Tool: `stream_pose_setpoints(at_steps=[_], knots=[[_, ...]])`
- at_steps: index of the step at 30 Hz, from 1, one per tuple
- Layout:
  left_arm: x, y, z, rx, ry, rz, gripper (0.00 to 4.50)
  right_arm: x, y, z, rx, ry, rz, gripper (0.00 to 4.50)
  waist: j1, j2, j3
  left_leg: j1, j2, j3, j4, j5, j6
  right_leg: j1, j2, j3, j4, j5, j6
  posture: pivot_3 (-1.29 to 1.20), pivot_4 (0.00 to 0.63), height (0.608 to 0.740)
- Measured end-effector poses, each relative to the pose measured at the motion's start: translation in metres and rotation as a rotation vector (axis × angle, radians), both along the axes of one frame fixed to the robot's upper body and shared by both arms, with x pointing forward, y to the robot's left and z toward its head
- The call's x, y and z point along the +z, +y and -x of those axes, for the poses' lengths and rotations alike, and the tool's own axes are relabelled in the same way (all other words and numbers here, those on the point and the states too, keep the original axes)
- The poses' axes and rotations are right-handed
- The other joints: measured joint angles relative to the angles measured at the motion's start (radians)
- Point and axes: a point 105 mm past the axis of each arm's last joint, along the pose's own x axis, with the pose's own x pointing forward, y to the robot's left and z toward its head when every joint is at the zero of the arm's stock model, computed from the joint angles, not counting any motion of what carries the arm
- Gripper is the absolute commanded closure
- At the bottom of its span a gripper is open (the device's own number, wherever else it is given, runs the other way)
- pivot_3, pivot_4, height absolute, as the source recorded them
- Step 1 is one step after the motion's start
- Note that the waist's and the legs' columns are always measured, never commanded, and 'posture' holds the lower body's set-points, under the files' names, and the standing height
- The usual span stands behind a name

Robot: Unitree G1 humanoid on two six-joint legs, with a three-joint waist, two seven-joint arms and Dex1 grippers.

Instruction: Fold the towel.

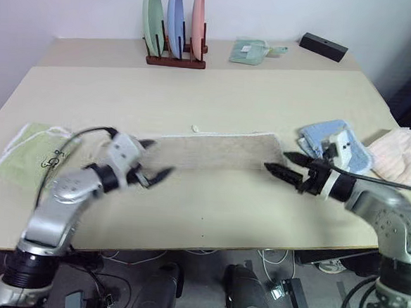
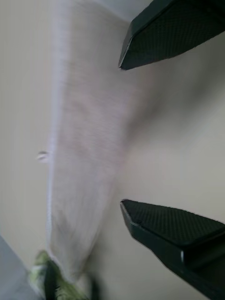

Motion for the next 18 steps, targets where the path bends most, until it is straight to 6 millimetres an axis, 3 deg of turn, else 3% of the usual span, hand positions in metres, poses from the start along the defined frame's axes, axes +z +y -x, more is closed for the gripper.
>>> stream_pose_setpoints(at_steps=[5, 12, 15, 18], knots=[[-0.008, -0.025, 0.012, -0.095, 0.035, 0.008, 0.06, -0.018, 0.006, -0.005, -0.168, 0.158, -0.107, 0.04, -0.001, 0.001, -0.001, 0.0, 0.0, 0.001, 0.0, 0.0, 0.0, 0.0, 0.001, 0.0, 0.0, 0.0, -0.001, 0.0, 0.15, 0.737], [-0.011, -0.026, 0.012, -0.086, 0.051, 0.006, 0.06, -0.026, 0.008, -0.035, -0.336, 0.286, -0.238, 0.04, -0.002, 0.001, -0.001, 0.001, -0.001, 0.002, 0.0, 0.0, 0.0, 0.0, 0.001, 0.0, 0.0, 0.0, 0.0, 0.0, 0.15, 0.737], [-0.011, -0.025, 0.013, -0.077, 0.05, 0.006, 0.06, -0.025, 0.004, -0.049, -0.399, 0.305, -0.295, 0.89, -0.004, 0.001, -0.002, 0.001, -0.001, 0.003, 0.0, 0.0, 0.0, 0.0, 0.002, 0.0, 0.0, 0.0, -0.001, 0.0, 0.15, 0.737], [-0.012, -0.023, 0.015, -0.065, 0.055, 0.006, 0.06, -0.03, -0.004, -0.058, -0.469, 0.326, -0.311, 2.34, -0.003, 0.002, -0.002, 0.001, -0.001, 0.003, 0.0, 0.0, 0.0, 0.0, 0.002, 0.0, 0.0, 0.0, 0.0, 0.0, 0.15, 0.737]])
